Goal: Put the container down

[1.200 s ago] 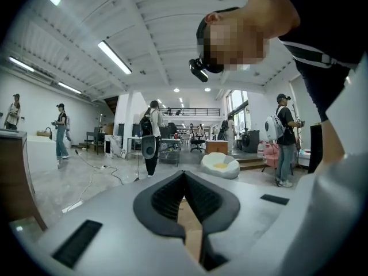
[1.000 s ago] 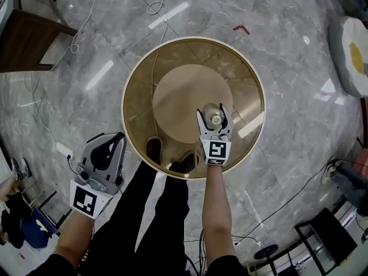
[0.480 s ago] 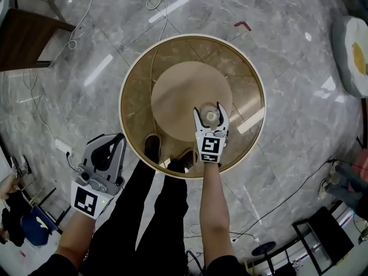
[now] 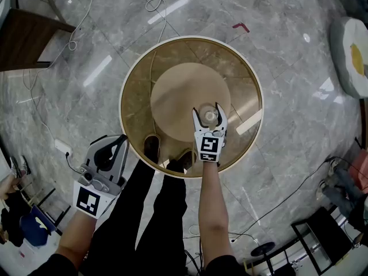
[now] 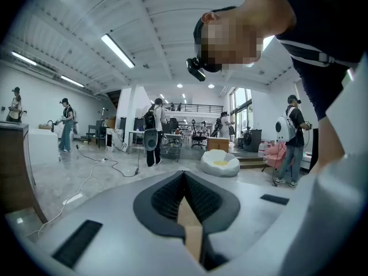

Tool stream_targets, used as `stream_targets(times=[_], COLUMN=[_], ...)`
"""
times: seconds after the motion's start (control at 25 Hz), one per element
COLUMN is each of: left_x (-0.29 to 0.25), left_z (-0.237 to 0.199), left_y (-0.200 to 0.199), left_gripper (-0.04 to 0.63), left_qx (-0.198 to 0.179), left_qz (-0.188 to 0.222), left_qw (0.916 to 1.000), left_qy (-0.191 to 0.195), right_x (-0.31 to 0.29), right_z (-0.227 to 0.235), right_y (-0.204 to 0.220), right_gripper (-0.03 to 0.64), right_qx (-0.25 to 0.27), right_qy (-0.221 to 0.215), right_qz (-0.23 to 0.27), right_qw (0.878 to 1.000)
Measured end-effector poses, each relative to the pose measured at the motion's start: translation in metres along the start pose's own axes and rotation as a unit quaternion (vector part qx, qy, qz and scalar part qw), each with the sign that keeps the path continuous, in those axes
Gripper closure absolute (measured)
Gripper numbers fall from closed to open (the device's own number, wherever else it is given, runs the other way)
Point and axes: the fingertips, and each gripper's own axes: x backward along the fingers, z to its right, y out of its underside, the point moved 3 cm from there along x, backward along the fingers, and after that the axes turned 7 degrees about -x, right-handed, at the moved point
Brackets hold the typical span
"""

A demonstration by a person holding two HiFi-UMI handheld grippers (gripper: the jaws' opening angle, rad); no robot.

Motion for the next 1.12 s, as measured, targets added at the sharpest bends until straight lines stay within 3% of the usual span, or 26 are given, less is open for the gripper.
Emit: stream_targets(times=[0.32,0.48,0.72,0.96,1.04,1.12], left_x=[0.003,0.005,0.009,0.040,0.047,0.049], left_z=[-0.001,-0.007,-0.005,0.008,0.014,0.015], left_y=[-0.012,-0.041,-0.098,-0.192,-0.229,-0.264], left_gripper=[0.571,0.571,0.571,0.571,0.571,0.571], left_qx=[0.002,-0.001,-0.017,-0.047,-0.054,-0.051], left_qz=[0.002,0.026,0.034,0.043,0.055,0.071], left_qw=[1.0000,0.9996,0.9992,0.9978,0.9968,0.9960], left_qy=[-0.003,-0.008,-0.007,0.014,0.021,0.019], right_x=[0.017,0.045,0.118,0.226,0.263,0.293], right_z=[-0.004,-0.011,-0.018,-0.057,-0.063,-0.064], right_y=[-0.014,-0.050,-0.147,-0.261,-0.308,-0.357], right_gripper=[0.272,0.272,0.272,0.272,0.272,0.273], right_qx=[-0.015,0.003,-0.011,0.028,0.044,0.026], right_qy=[-0.027,-0.029,-0.027,-0.041,-0.044,-0.041], right_qz=[0.021,0.036,0.094,0.116,0.142,0.176], right_qw=[0.999,0.999,0.995,0.992,0.988,0.983])
